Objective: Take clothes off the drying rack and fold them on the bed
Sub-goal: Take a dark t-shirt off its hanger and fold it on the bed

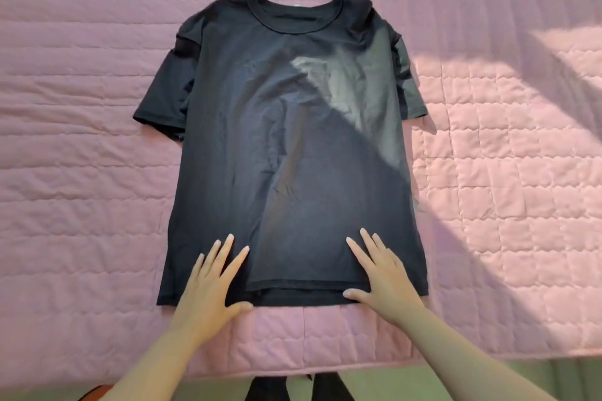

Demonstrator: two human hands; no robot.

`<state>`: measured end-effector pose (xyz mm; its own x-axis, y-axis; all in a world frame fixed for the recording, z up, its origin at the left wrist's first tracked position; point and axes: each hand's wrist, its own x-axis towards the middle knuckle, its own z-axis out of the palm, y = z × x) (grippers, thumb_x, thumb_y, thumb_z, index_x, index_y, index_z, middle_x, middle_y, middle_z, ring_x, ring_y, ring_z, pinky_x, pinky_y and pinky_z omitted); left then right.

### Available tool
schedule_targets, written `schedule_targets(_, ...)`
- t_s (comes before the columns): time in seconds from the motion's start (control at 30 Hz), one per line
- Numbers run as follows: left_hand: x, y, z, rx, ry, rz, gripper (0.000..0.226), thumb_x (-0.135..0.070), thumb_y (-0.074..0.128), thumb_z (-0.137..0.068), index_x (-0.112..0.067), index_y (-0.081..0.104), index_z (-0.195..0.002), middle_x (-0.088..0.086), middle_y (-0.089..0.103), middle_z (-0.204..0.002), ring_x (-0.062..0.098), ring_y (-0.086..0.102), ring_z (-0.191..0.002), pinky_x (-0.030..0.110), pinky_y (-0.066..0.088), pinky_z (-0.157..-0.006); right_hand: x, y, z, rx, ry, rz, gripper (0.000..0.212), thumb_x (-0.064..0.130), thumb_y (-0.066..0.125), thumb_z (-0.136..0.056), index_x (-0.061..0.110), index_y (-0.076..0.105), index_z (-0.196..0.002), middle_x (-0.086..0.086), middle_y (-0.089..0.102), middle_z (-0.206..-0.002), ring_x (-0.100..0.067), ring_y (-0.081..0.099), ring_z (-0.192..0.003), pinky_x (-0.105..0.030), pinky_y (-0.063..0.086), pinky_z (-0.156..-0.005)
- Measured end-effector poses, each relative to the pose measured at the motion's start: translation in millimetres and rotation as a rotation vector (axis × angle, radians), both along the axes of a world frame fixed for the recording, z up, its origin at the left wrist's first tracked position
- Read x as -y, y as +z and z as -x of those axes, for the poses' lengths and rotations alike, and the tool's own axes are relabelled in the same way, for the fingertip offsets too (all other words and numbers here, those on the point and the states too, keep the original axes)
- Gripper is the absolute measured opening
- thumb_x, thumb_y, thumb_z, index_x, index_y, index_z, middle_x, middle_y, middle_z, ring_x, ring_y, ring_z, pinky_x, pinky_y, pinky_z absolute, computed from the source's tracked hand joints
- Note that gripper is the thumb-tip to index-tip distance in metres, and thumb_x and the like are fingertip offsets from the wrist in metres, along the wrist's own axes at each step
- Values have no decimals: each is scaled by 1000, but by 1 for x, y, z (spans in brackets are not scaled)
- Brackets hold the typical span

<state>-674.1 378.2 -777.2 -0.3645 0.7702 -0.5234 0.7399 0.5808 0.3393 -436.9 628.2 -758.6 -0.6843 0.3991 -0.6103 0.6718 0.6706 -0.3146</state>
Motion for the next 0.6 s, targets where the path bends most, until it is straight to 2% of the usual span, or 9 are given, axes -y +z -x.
schedule_targets(0.03,8,-1,-6,-25,-8,-12,103,-60,71,-73,-40,9,-152,-7,-8,-162,15,-10,-149,34,-4,-120,7,-2,-6,6,16,-24,93,57,60,-84,39,-1,-152,10,-19,-158,-14,-14,-147,-35,7,-119)
schedule_targets(0.1,14,1,-11,-70,21,-45,92,-50,76,-74,-35,27,-150,-2,14,-162,21,13,-148,40,15,-120,13,-5,-12,-24,-5,-75,86,50,63,-86,37,11,-153,8,-6,-161,-17,-2,-149,-36,15,-118)
schedule_targets(0.17,13,5,-10,-125,65,-85,77,-35,82,-72,-27,48,-141,4,40,-150,27,41,-136,45,36,-109,11,-6,-14,-83,-10,-146,73,40,67,-86,31,32,-149,3,19,-160,-20,21,-146,-38,31,-112)
schedule_targets(0.23,12,6,-5,-188,41,-112,69,-18,88,-65,-19,61,-129,9,55,-134,31,55,-119,48,48,-97,6,-8,-17,-133,28,-211,62,31,74,-81,23,50,-137,-2,44,-147,-23,44,-134,-42,49,-97)
schedule_targets(0.3,13,8,0,-242,-13,-125,71,0,87,-58,-16,64,-123,10,59,-126,32,59,-110,47,51,-90,0,-7,-22,-147,95,-228,62,31,78,-75,20,56,-132,-4,52,-139,-24,53,-125,-41,53,-88)
schedule_targets(0.4,19,9,8,-300,-22,-138,73,14,77,-50,-14,65,-116,7,59,-113,30,59,-95,43,49,-82,-5,-5,-29,-145,188,-264,66,31,81,-68,18,58,-128,-4,55,-135,-25,55,-120,-40,52,-85)
schedule_targets(0.5,27,12,13,-329,45,-128,65,18,72,-50,-11,64,-108,7,55,-99,29,53,-81,42,46,-74,-4,-4,-30,-144,264,-375,57,10,78,-59,15,61,-114,-5,59,-119,-28,60,-105,-39,51,-73)
schedule_targets(0.6,37,15,17,-377,22,-75,53,17,71,-52,-10,62,-97,7,52,-89,30,49,-76,41,45,-67,-3,-4,-27,-115,400,-462,54,-4,69,-55,14,57,-105,-7,57,-104,-31,56,-90,-39,44,-64)
